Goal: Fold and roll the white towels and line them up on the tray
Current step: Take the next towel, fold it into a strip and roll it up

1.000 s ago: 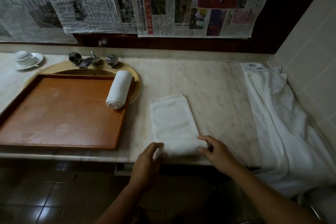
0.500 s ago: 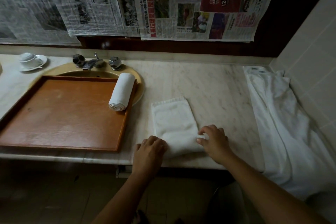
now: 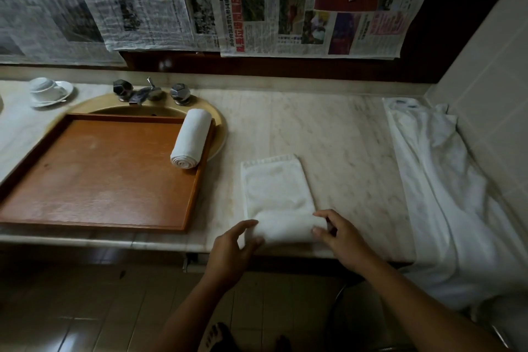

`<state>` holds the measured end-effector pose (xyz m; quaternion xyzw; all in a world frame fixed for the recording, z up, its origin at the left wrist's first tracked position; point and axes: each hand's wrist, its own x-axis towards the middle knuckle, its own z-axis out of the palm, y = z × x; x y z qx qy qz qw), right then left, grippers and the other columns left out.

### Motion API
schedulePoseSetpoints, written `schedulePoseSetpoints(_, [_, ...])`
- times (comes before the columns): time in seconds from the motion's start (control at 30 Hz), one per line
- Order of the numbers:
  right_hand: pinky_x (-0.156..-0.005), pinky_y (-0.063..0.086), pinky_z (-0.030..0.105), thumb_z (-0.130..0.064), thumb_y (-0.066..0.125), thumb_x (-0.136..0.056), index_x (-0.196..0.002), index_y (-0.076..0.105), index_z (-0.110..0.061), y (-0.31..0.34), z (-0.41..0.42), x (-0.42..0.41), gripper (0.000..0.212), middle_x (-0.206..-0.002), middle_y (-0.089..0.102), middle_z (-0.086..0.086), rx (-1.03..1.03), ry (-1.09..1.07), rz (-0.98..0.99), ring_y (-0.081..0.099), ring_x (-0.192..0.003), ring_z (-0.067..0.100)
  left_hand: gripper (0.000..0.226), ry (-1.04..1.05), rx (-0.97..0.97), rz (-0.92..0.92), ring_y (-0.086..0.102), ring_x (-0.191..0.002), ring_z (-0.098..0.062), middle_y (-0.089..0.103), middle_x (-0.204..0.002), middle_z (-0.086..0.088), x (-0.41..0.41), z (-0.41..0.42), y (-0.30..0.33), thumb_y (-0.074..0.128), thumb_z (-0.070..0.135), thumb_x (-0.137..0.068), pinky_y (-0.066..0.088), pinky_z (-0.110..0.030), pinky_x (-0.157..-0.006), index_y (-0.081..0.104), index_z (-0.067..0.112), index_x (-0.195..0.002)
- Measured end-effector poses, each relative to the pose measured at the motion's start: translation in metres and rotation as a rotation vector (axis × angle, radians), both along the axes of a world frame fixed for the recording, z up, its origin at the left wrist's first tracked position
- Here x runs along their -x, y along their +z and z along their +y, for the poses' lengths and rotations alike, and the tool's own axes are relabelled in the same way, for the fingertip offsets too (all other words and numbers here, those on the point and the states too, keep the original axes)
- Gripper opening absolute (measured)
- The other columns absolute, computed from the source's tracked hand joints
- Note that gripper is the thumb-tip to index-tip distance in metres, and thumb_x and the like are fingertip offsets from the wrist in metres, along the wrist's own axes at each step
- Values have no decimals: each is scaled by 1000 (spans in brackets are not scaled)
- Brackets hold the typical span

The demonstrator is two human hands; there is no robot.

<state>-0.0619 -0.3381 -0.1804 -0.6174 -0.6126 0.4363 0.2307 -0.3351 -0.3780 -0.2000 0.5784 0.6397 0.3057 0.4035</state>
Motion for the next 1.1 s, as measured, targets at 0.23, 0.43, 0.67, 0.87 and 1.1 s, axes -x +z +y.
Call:
schedulePoseSetpoints(0.23, [-72, 44, 27, -33, 66, -93, -114, 60, -25, 8, 34, 6, 23, -107, 61, 1, 116, -62, -90, 59, -95, 16, 39, -1, 68, 75, 64, -104, -14, 68, -112, 4, 6, 32, 7, 65, 51, -91, 53, -32, -81, 64, 31, -124])
schedulePoseSetpoints(0.43, [-79, 38, 33, -35, 61, -92, -88, 56, -35, 4, 28, 12, 7, -102, 56, -14, -261, -9, -449, 48, -96, 17, 16, 29, -280, 371, 56, -88, -8, 62, -103, 16, -6, 26, 8, 63, 48, -91, 50, -32, -72, 64, 35, -101])
schedulePoseSetpoints(0.67, [-98, 43, 32, -53, 49, -94, -138, 51, -41, -22, -6, -10, 45, -122, 53, -11, -218, 100, -316, 48, -101, 9, 51, -123, -303, 529, 63, -105, -13, 55, -143, 11, 1, 3, -1, 44, 63, -96, 52, -40, -89, 51, 34, -138])
schedulePoseSetpoints(0.87, [-77, 42, 22, -30, 65, -94, -122, 58, -36, -6, 4, -5, 30, -89, 50, -15, -135, 56, -182, 54, -84, 8, 47, -83, -185, 319, 64, -101, -8, 61, -134, 10, -2, 10, 5, 59, 51, -94, 54, -36, -87, 52, 34, -138])
schedulePoseSetpoints(1.1, [-81, 48, 29, -35, 56, -99, -124, 57, -29, 4, 33, 1, 25, -119, 59, -1, 43, 6, -81, 57, -105, 16, 44, -62, 45, 229, 63, -104, -18, 69, -118, -1, -1, 41, 12, 52, 55, -96, 53, -37, -87, 60, 26, -128])
